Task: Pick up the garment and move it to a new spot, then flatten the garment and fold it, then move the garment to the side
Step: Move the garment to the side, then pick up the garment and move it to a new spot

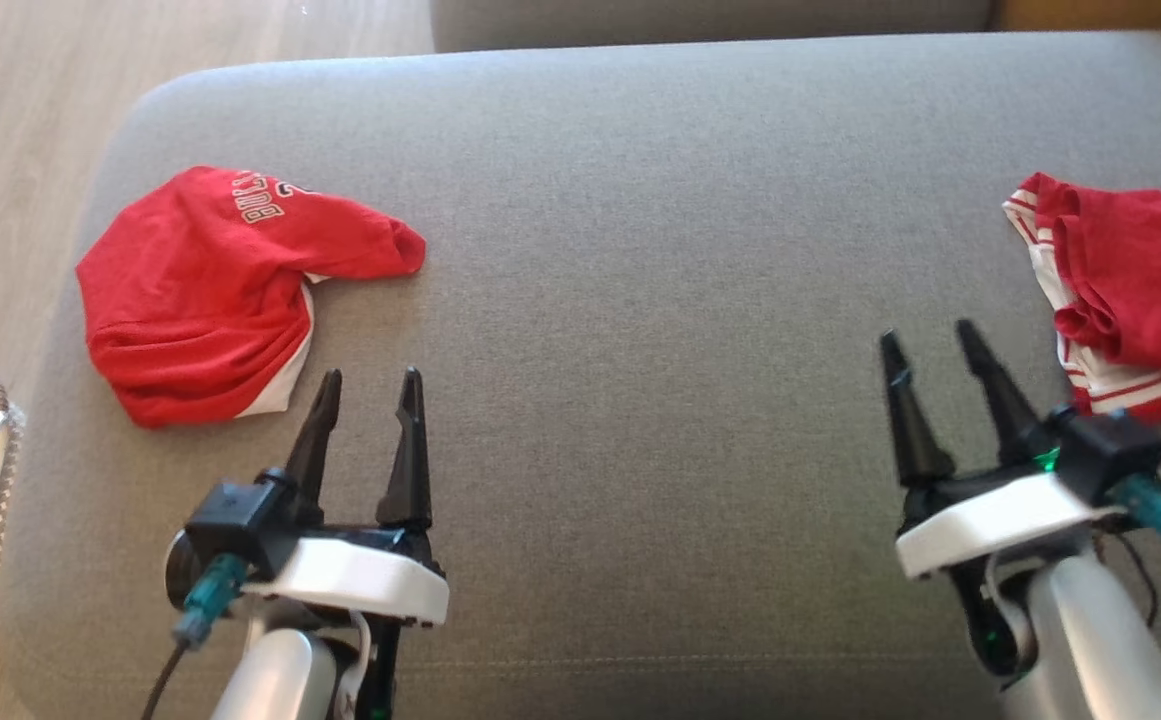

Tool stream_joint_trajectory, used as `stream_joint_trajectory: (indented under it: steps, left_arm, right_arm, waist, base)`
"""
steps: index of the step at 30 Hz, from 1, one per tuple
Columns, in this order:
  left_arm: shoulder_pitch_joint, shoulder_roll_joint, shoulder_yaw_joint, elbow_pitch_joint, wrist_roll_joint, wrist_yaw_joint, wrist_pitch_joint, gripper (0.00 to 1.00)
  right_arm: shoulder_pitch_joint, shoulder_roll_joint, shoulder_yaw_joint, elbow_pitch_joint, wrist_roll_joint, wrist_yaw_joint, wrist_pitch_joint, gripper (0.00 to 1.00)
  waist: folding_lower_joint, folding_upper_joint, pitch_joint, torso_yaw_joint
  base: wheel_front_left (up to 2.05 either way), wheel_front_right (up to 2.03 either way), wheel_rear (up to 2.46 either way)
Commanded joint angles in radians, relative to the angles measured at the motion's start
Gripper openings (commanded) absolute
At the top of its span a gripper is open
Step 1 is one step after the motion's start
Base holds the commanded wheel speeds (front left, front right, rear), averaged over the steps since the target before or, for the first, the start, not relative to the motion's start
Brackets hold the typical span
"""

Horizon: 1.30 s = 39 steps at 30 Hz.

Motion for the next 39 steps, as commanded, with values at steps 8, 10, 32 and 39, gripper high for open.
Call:
stream_joint_trajectory:
  steps: [8,10,32,39]
  left_arm:
    - [-0.016,0.003,0.035,-0.026,-0.028,0.026,-0.005,1.00]
    - [-0.015,0.003,0.041,-0.027,-0.027,0.026,-0.005,1.00]
    - [-0.037,0.003,0.057,-0.031,-0.022,0.019,-0.005,1.00]
    - [-0.045,0.003,0.060,-0.035,-0.027,0.020,-0.005,1.00]
  right_arm:
    - [0.024,0.035,0.018,-0.079,-0.092,0.000,-0.010,1.00]
    - [0.029,0.039,0.023,-0.084,-0.097,0.000,-0.010,1.00]
    - [0.026,0.045,0.028,-0.085,-0.080,0.000,-0.010,1.00]
    - [0.020,0.045,0.047,-0.091,-0.085,0.000,-0.009,1.00]
  waist:
    - [0.0000,0.0000,-0.005,0.007]
    - [0.0000,0.0000,-0.004,0.006]
    - [0.0000,0.0000,0.018,0.015]
    - [0.0000,0.0000,0.027,0.065]
  base:
    - [0.00,0.00,0.00]
    - [0.00,0.00,0.00]
    - [0.00,0.00,0.00]
    - [0.00,0.00,0.00]
